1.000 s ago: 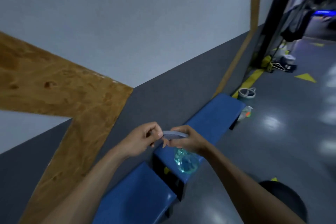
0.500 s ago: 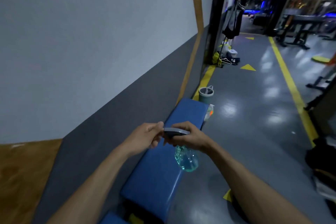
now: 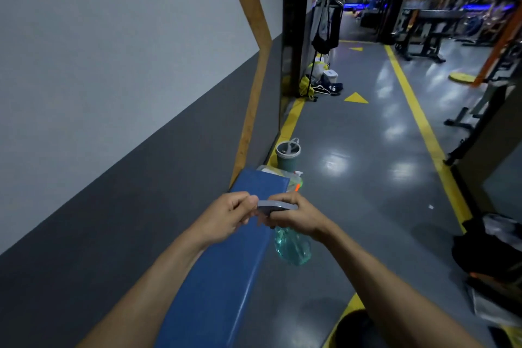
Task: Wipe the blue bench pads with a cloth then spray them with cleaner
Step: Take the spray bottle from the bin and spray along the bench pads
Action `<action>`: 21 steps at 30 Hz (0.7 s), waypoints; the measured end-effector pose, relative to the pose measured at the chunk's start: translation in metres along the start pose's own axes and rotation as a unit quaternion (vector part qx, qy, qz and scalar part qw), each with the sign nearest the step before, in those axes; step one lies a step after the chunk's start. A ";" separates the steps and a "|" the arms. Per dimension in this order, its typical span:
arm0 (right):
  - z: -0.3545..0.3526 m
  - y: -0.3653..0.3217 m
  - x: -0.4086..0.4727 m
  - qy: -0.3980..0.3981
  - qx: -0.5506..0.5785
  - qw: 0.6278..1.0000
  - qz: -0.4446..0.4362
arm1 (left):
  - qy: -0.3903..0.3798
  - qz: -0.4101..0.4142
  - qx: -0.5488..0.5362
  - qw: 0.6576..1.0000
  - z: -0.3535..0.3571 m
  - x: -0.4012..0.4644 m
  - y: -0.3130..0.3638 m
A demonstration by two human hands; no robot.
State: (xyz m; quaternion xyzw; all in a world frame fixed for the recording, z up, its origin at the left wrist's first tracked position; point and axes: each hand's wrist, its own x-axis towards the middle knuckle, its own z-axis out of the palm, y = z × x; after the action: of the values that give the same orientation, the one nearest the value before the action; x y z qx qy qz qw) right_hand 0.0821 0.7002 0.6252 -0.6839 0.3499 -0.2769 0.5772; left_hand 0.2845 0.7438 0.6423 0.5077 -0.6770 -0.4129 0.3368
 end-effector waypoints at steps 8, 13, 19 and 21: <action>-0.112 0.034 0.078 -0.016 0.027 1.000 -0.001 | 0.065 0.009 0.039 0.997 0.022 0.128 0.002; -0.175 0.054 0.137 0.002 0.041 0.998 0.037 | 0.079 0.037 0.076 0.993 0.025 0.218 -0.013; -0.266 0.054 0.230 0.012 0.055 0.997 0.044 | 0.105 0.060 -0.003 0.993 0.014 0.351 -0.027; -0.296 0.054 0.257 0.028 0.063 0.996 0.047 | 0.104 0.049 -0.052 0.992 0.008 0.395 -0.032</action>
State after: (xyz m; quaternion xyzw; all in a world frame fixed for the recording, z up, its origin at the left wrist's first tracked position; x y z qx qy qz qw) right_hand -0.0036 0.3141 0.6194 -0.6205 0.3797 -0.2903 0.6217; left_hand 0.1888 0.3594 0.6250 0.4957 -0.6399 -0.3753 0.4516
